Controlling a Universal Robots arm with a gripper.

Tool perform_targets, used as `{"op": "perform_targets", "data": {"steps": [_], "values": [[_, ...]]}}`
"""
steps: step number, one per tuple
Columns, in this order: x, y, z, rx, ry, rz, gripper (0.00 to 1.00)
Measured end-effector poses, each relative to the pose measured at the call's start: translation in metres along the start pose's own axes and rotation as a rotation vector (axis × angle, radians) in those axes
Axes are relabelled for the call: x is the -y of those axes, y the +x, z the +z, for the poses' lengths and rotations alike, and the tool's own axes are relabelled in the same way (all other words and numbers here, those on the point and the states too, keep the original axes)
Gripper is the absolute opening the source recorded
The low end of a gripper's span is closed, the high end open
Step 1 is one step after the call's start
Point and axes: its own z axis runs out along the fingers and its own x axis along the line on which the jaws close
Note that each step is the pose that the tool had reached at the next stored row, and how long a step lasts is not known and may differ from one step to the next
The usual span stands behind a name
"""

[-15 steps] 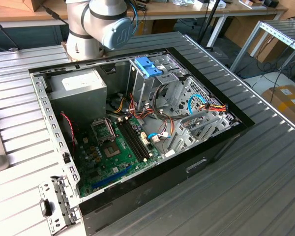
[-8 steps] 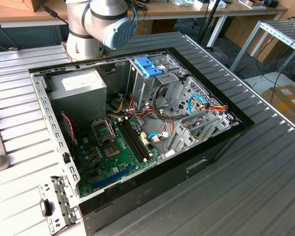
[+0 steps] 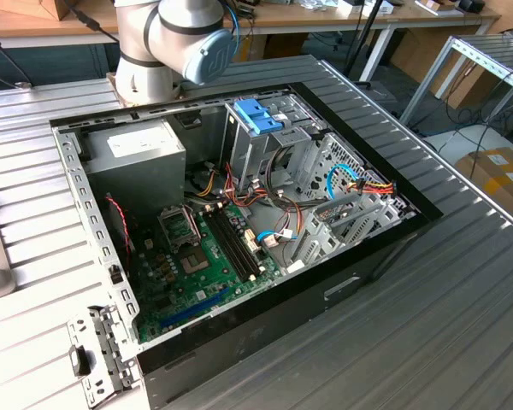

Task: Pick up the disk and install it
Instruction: 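Pick up the disk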

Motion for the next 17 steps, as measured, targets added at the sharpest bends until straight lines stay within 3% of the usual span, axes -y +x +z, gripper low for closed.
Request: {"op": "perform_targets", "data": {"steps": [5,17], "values": [[0.0061,0.0017,-0.0027,0.0002,-0.0016,0.000,0.37],[0.0262,0.0093,-0.0045,0.0005,-0.0214,0.002,0.37]]}}
